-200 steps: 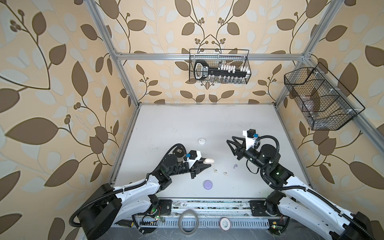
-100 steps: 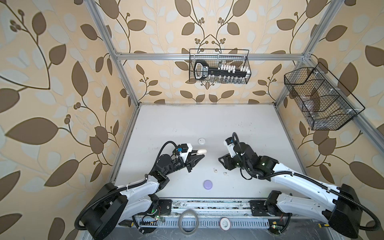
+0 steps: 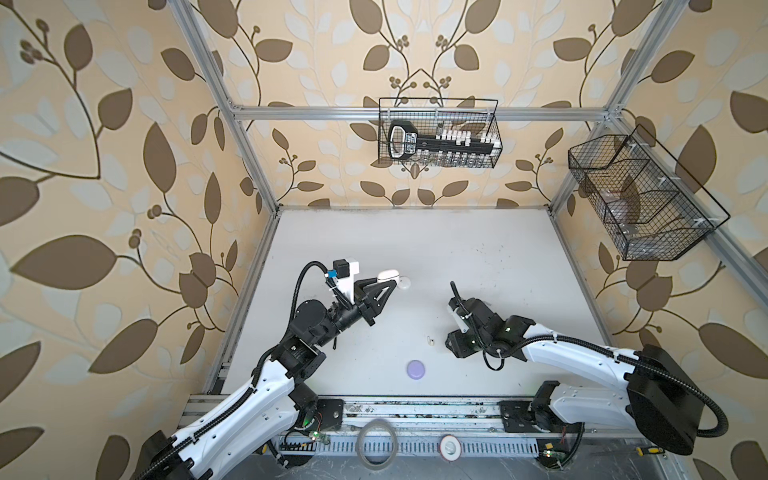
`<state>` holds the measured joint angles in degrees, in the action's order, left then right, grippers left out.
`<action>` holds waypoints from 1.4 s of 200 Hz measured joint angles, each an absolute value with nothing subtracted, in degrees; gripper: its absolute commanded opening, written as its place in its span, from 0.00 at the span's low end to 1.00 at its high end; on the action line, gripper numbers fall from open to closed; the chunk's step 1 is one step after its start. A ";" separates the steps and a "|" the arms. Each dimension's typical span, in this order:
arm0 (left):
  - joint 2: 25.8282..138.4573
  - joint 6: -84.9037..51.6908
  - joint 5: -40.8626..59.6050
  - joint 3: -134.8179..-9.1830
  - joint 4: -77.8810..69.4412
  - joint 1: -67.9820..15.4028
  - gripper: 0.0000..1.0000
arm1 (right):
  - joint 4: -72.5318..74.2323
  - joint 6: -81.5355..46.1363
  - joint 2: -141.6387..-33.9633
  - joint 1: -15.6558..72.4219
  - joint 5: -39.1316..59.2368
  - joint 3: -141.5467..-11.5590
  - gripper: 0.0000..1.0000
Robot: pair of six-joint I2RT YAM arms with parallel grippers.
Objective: Insert the wireless bluetooth earbuds into the charging case
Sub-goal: 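Move the right gripper over the cream earbuds on the table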
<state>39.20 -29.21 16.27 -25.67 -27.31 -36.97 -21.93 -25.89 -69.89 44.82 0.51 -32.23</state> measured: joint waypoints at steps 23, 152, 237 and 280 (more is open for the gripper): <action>40.34 -32.56 16.45 -27.05 -22.48 -37.54 0.00 | -22.00 -26.74 -69.08 44.88 0.64 -31.07 0.66; 35.97 -37.50 12.56 -29.21 -10.44 -37.52 0.00 | -16.62 -26.13 -76.88 44.97 2.44 -32.73 0.67; 35.51 -28.42 0.38 -22.37 -10.98 -37.52 0.00 | -16.27 -28.97 -75.46 50.68 0.10 -31.83 0.65; 39.53 -23.38 -0.54 -21.61 -12.95 -37.52 0.00 | -16.53 -30.65 -72.44 52.31 -1.56 -29.32 0.63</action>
<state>39.53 -23.38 -0.54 -21.61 -12.95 -37.52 -16.53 -30.65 -72.44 52.31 -1.56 -29.32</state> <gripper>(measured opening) 0.241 0.642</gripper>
